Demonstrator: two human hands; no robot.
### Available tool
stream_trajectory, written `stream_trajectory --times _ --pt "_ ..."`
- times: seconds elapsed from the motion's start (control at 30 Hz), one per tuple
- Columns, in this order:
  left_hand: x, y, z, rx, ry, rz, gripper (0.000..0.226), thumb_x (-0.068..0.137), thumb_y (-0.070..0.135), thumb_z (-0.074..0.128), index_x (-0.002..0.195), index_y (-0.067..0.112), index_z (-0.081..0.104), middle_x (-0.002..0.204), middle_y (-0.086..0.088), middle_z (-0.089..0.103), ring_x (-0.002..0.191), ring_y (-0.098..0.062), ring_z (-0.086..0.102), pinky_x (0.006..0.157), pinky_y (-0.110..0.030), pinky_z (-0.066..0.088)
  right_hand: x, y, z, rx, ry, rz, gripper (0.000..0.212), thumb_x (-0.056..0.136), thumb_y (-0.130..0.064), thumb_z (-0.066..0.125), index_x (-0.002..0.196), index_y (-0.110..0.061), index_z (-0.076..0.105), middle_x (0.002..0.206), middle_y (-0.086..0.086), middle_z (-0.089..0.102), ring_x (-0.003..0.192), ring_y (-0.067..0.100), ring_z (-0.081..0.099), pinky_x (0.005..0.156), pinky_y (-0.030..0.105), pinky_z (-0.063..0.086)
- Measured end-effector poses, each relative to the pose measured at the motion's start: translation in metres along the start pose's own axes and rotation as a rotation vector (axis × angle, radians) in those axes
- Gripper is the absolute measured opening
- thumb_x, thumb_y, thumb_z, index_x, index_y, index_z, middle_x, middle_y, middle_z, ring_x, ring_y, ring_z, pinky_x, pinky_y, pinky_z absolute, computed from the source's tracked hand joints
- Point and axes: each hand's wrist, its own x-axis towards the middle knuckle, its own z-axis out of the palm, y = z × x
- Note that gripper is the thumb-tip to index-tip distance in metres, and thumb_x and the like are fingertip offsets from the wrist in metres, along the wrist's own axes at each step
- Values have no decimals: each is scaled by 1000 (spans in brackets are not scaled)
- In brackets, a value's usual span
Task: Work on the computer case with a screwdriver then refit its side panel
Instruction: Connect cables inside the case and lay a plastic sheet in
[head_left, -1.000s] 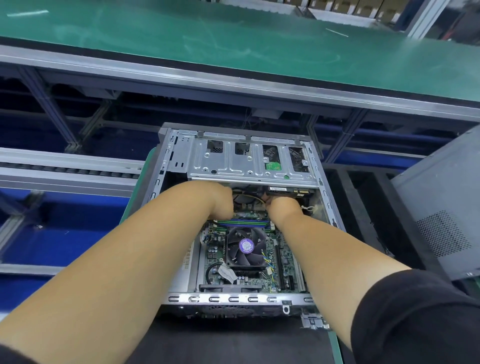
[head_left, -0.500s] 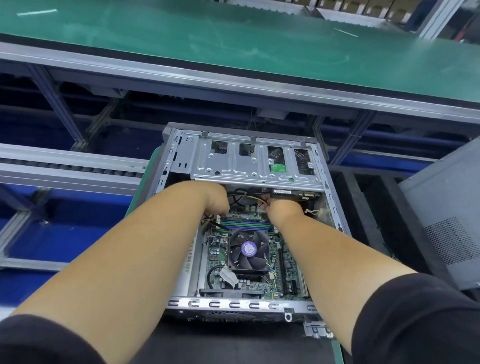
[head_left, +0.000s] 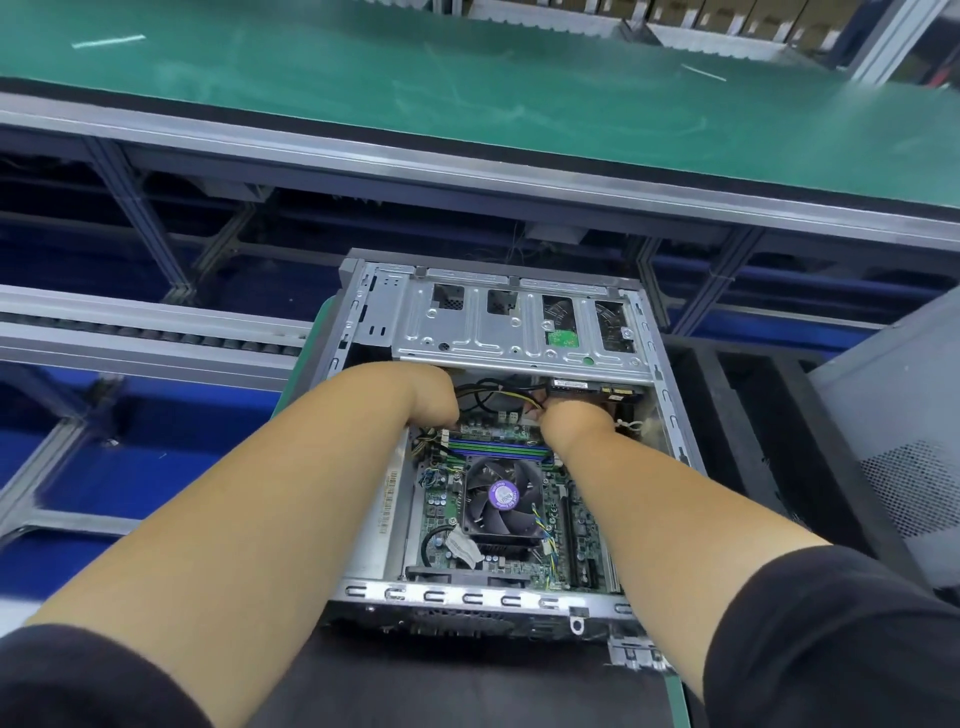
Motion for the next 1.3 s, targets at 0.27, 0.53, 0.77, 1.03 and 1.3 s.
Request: stream_trajectory --times 0.27,0.53,0.77,1.03,1.3 --pt "-18 -5 -8 46 -35 41 33 90 32 55 117 14 52 131 -6 48 108 -24 49 84 -32 40 -26 -5 -3 89 144 -59 37 105 -24 35 132 -13 58 129 14 60 117 33 56 86 38 43" --pt "-20 7 4 5 -32 142 67 87 23 58 149 10 35 158 2 19 133 -24 39 87 -27 46 -41 -9 0 280 174 -80 34 96 -32 46 122 -15 60 127 14 60 120 33 53 107 44 37" --pt "-19 12 3 71 -45 127 57 79 24 59 134 12 50 139 -5 39 117 -28 53 101 -46 46 -45 -14 12 724 172 -324 39 93 -30 66 128 -12 63 120 10 66 108 25 60 89 27 46" --pt "-7 18 4 144 -43 170 60 80 24 57 138 17 45 125 -1 39 108 -25 51 94 -43 49 -35 -20 16 814 255 -184 44 91 -27 71 131 -11 60 116 14 69 103 26 63 76 24 45" --pt "3 -5 -1 84 -76 85 42 87 12 48 128 10 60 123 -9 58 98 -23 49 94 -38 44 -19 -23 13 367 199 -81 40 102 -37 46 133 -12 54 126 8 63 116 26 58 79 21 40"
